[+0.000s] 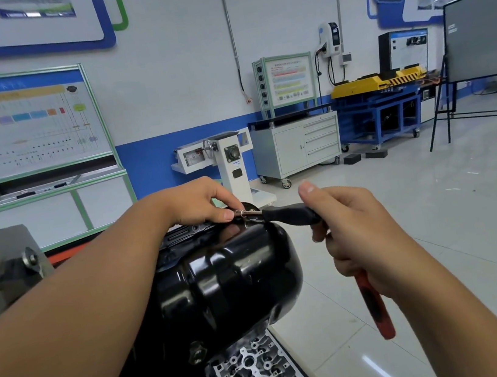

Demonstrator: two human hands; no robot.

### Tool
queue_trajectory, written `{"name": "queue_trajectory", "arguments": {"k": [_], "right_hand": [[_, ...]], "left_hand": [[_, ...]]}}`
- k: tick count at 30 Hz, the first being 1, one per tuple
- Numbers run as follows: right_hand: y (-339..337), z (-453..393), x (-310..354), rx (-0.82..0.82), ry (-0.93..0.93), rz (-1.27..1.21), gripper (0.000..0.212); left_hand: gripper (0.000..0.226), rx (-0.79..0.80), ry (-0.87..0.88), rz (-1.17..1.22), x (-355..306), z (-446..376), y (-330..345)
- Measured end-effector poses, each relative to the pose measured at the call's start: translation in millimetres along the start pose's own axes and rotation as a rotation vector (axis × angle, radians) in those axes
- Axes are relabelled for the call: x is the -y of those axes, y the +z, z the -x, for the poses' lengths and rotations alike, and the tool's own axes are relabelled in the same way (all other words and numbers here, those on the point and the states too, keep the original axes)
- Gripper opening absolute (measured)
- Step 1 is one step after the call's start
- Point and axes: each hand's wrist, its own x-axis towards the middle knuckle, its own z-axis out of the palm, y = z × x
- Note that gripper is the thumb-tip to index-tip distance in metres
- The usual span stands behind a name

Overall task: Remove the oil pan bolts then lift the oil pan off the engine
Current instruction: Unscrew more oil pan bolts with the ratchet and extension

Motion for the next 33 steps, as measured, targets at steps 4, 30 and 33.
{"name": "queue_trajectory", "arguments": {"k": [4,30,33], "right_hand": [[-3.3,4.8,3.7,-0.077,-0.172,0.358,0.086],[22.4,22.3,5.0,-0.279,-0.462,0.303,0.015],[21.0,19.8,2.7,-0.347,-0.488,0.344,0.011]], "left_hand": [[0.033,-0.002,-0.006,0.005,-1.1,1.7,0.4],[0.022,-0.220,-0.211,0.185,-2.7,7.9,5.2],[0.023,-0.220,-0.204,0.193,-2.9,8.0,5.2]]}}
